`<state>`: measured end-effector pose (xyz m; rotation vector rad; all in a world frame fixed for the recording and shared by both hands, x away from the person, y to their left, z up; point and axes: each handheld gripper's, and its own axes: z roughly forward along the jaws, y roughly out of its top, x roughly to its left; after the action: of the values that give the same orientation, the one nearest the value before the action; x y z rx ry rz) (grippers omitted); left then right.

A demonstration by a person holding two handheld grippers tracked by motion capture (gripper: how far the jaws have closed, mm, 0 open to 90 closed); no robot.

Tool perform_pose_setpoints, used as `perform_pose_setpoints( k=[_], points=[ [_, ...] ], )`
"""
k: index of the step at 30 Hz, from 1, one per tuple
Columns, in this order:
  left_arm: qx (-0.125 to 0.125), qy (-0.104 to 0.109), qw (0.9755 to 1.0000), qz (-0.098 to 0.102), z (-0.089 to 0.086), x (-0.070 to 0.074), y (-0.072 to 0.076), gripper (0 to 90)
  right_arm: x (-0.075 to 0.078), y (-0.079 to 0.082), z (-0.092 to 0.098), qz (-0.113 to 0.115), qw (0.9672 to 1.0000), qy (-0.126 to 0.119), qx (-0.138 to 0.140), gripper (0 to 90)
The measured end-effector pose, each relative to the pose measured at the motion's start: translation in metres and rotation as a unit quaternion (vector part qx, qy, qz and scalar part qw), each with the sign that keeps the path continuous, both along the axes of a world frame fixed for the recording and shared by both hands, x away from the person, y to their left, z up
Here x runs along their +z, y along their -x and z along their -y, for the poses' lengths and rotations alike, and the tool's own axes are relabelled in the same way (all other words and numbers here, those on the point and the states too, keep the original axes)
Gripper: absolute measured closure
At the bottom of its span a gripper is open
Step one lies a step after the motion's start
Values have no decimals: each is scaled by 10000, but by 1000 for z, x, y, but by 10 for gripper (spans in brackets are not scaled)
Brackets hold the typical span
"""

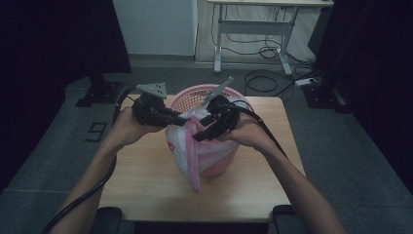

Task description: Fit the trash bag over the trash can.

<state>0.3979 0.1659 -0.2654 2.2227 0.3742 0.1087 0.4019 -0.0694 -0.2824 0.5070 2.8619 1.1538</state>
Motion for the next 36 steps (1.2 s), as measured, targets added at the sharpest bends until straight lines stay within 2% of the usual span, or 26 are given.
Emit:
perform_pose_setpoints(
  k=[2,5,6,8,13,16,19,22,25,28,30,31,33,34,36],
  points=[
    [-13,24,10000,6,-1,-2,0,785,-3,0,-4,9,10000,30,44,562],
    [0,81,10000,-8,-2,-4,-1,786,-4,2,-7,86,9998,-42,152,782],
    [-3,60,10000,-4,-2,-4,-1,787,-4,2,-6,80,9998,-87,177,844],
    [24,33,10000,23,-2,-5,-1,787,-4,2,-5,83,9998,-97,118,893],
    [131,115,9998,89,-10,-5,-1,788,-3,0,6,54,10000,-8,-28,895],
    [214,107,9996,120,-16,-5,-1,788,-2,-1,14,112,9998,47,-158,896],
    [274,167,9994,129,-21,-5,-1,787,-1,-2,21,70,9997,22,-221,894],
    [242,302,9992,110,-23,-5,-1,787,0,-2,22,-61,9998,-105,-156,739],
    [185,341,9992,118,-20,-4,0,786,-5,-3,13,-55,9999,-97,-116,565],
    [137,344,9992,123,-16,-3,0,786,-12,-7,2,16,9998,-10,-176,497],
    [135,362,9992,127,-15,-2,0,786,-16,-12,-3,-10,9998,-63,-183,509],
    [133,360,9992,130,-15,-2,0,786,-17,-13,-6,-32,9998,-113,-177,577],
    [158,324,9992,152,-14,-3,-1,786,-17,-15,-9,7,9996,-179,-214,772],
    [188,303,9992,154,-14,-4,-1,786,-17,-15,-9,45,9995,-183,-245,835],
    [277,253,9991,198,-15,-6,-2,788,-15,-14,-7,135,9994,-123,-279,878]
  ],
)
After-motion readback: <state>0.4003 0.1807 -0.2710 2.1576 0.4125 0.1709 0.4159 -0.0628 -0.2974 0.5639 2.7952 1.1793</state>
